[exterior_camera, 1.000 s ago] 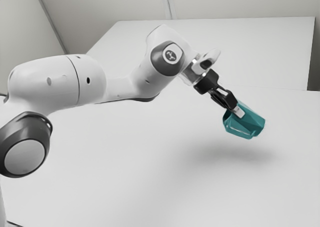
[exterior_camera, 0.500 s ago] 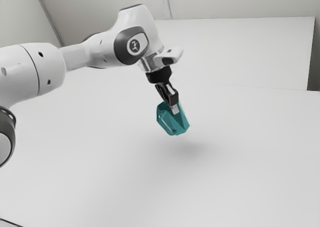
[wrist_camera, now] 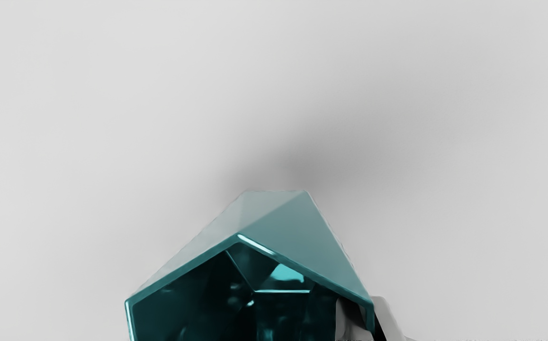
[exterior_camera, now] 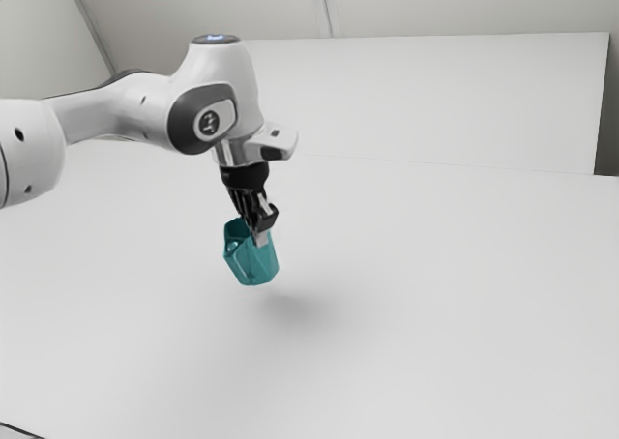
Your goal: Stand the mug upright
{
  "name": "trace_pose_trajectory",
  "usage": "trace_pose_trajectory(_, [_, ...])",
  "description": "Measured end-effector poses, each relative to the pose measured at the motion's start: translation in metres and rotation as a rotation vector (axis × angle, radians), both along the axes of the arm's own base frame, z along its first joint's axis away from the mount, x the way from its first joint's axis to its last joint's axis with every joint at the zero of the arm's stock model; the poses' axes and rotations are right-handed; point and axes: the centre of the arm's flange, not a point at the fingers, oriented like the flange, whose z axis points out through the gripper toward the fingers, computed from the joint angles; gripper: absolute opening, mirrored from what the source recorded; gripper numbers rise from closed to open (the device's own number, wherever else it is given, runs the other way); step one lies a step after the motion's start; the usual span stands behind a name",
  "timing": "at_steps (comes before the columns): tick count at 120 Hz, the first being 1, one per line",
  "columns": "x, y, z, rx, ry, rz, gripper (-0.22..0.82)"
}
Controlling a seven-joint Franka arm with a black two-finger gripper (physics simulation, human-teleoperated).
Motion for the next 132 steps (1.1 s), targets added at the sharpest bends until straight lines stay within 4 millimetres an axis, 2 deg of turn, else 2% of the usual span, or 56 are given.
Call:
trace_pose_trajectory(23, [-0.012,0.018,-0.018,0.060,-0.019,0.051,-0.18])
trace_pose_trajectory(56, [-0.028,-0.015,-0.042,0.088,-0.110,0.012,-0.18])
trace_pose_trajectory(82, [-0.025,-0.006,-0.049,0.086,-0.197,0.044,-0.18])
trace_pose_trajectory(132, [-0.021,-0.006,-0.066,0.069,-0.252,0.083,-0.18])
